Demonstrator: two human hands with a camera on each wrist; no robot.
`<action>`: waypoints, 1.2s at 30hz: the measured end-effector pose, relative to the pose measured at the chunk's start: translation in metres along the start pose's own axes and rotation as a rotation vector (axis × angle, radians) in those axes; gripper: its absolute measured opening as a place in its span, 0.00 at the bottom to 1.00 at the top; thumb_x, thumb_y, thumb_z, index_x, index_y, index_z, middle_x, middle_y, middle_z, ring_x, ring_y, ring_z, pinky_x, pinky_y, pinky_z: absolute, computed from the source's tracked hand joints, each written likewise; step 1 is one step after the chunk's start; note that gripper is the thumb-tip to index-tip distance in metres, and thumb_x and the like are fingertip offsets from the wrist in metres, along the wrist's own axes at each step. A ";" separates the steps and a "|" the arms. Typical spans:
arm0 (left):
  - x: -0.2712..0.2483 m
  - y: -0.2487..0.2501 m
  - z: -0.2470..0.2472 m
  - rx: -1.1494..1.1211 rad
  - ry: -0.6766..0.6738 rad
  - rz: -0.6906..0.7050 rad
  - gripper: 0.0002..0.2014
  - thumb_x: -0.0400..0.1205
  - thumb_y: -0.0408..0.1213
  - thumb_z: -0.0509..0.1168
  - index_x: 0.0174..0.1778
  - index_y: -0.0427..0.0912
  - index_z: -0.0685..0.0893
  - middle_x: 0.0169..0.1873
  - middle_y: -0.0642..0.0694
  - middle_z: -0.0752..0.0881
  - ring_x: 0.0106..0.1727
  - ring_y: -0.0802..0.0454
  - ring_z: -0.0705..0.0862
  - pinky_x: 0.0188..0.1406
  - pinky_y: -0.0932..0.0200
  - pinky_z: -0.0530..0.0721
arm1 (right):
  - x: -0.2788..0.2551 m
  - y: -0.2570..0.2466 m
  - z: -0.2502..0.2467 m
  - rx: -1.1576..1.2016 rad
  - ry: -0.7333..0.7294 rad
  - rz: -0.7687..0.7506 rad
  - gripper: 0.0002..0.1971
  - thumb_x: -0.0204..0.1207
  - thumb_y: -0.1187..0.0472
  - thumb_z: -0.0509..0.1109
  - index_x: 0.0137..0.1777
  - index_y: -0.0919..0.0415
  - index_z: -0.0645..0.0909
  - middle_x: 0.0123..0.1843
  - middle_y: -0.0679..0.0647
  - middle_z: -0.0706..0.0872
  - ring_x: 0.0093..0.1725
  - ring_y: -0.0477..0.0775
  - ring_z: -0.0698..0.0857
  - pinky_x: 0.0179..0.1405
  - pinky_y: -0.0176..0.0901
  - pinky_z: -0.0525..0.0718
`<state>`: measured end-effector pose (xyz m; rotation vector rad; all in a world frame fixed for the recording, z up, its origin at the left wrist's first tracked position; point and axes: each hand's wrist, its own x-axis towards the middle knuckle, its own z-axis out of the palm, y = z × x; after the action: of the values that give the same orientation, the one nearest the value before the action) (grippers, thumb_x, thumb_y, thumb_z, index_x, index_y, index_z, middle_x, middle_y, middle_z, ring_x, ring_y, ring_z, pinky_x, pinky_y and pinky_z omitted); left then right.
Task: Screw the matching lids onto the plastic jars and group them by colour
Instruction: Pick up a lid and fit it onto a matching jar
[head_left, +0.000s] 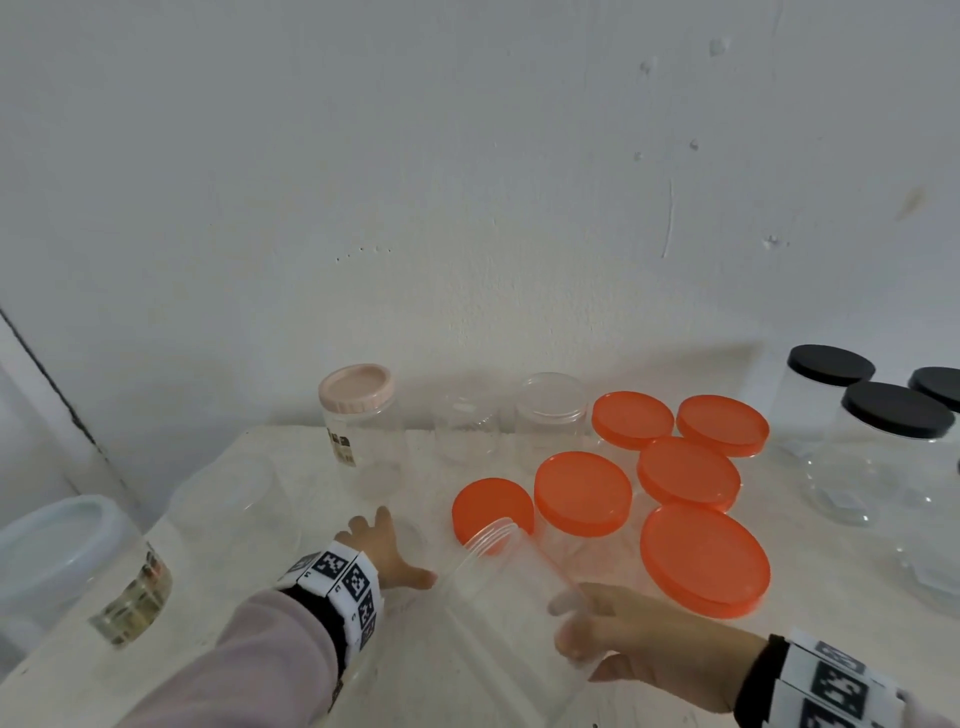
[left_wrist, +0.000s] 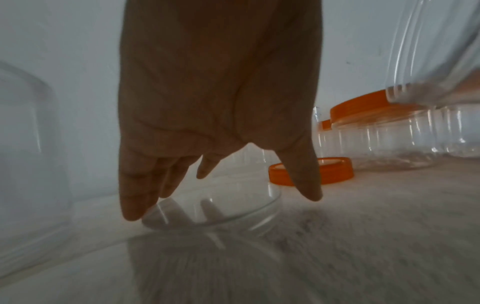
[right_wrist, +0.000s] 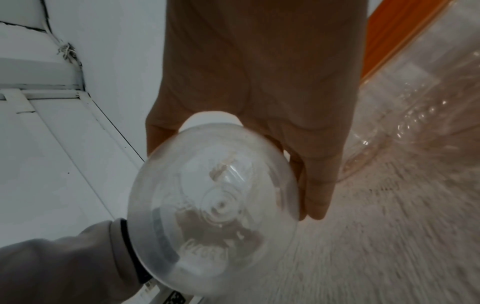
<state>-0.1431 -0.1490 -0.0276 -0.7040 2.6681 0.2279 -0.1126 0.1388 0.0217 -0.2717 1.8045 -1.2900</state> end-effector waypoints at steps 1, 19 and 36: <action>-0.002 0.001 0.002 0.021 0.014 -0.006 0.56 0.71 0.66 0.69 0.83 0.41 0.44 0.78 0.36 0.60 0.79 0.36 0.63 0.76 0.46 0.65 | -0.001 0.000 0.000 -0.015 0.005 -0.003 0.41 0.51 0.43 0.79 0.67 0.55 0.74 0.63 0.54 0.81 0.63 0.48 0.82 0.70 0.46 0.79; -0.028 -0.003 -0.022 -0.286 0.126 0.056 0.52 0.70 0.67 0.69 0.81 0.40 0.54 0.73 0.36 0.67 0.74 0.40 0.70 0.72 0.47 0.72 | 0.011 0.016 -0.006 -0.269 0.117 -0.095 0.51 0.55 0.52 0.87 0.75 0.45 0.60 0.64 0.45 0.72 0.63 0.43 0.74 0.61 0.37 0.78; -0.115 0.023 -0.034 -0.477 0.160 0.526 0.48 0.54 0.81 0.60 0.68 0.59 0.67 0.62 0.56 0.67 0.59 0.63 0.71 0.52 0.66 0.70 | 0.032 0.037 -0.004 -0.407 0.116 -0.181 0.60 0.58 0.57 0.87 0.82 0.49 0.47 0.81 0.45 0.62 0.73 0.45 0.66 0.72 0.37 0.66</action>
<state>-0.0731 -0.0864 0.0502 -0.1228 2.9307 1.0064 -0.1233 0.1378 -0.0264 -0.6057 2.1772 -1.0651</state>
